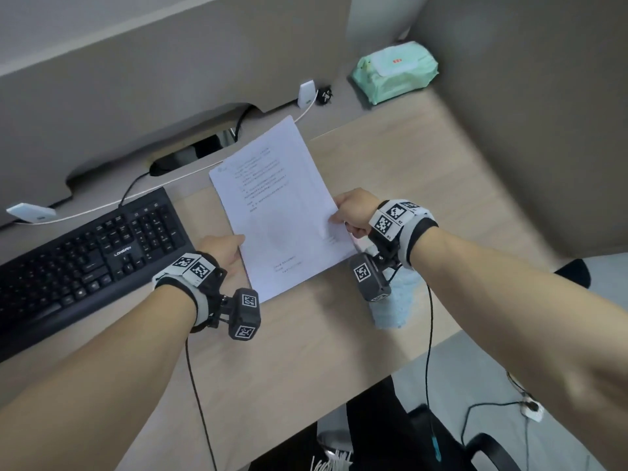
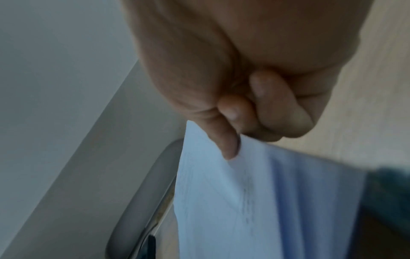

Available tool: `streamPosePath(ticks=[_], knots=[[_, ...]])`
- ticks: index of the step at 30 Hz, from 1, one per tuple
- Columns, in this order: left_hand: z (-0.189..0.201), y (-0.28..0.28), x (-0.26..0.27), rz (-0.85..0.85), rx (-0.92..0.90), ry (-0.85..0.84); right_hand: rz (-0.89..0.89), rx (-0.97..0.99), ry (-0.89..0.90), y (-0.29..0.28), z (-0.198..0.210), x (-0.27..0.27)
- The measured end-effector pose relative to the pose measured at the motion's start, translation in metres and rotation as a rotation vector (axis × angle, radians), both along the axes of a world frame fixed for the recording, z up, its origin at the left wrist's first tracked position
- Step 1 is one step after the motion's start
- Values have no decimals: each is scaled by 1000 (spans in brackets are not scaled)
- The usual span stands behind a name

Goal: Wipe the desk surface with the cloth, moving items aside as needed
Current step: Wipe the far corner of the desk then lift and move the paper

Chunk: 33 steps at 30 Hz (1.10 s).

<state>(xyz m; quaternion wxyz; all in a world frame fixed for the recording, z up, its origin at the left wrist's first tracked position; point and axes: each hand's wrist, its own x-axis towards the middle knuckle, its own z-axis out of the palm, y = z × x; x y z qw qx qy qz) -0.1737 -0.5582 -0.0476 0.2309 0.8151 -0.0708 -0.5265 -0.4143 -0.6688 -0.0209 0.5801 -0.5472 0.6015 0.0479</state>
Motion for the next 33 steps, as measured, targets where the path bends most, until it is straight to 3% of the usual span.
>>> streamPosePath(ticks=[3, 6, 8, 13, 16, 21, 24, 29, 33], knots=[[8, -20, -20, 60, -163, 152, -64, 27, -55, -20, 16, -40], [22, -49, -58, 35, -252, 221, -90, 9, 19, -42, 25, -91], [27, -69, -89, -23, -270, 226, -85, -20, 123, -58, 29, -127], [27, -125, -183, -411, -170, 76, 42, -224, 549, -90, 29, -207], [23, -152, -237, -415, -167, 117, 28, -283, 667, -105, 25, -239], [12, -182, -283, -279, -152, 225, 77, -349, 709, -117, 12, -266], [1, -194, -294, -278, -141, 227, 89, -382, 703, -121, 7, -276], [-17, -200, -293, -380, -142, 159, 160, -493, 655, -123, 4, -270], [-16, -198, -274, -363, -92, 104, 206, -510, 588, -116, 0, -247]])
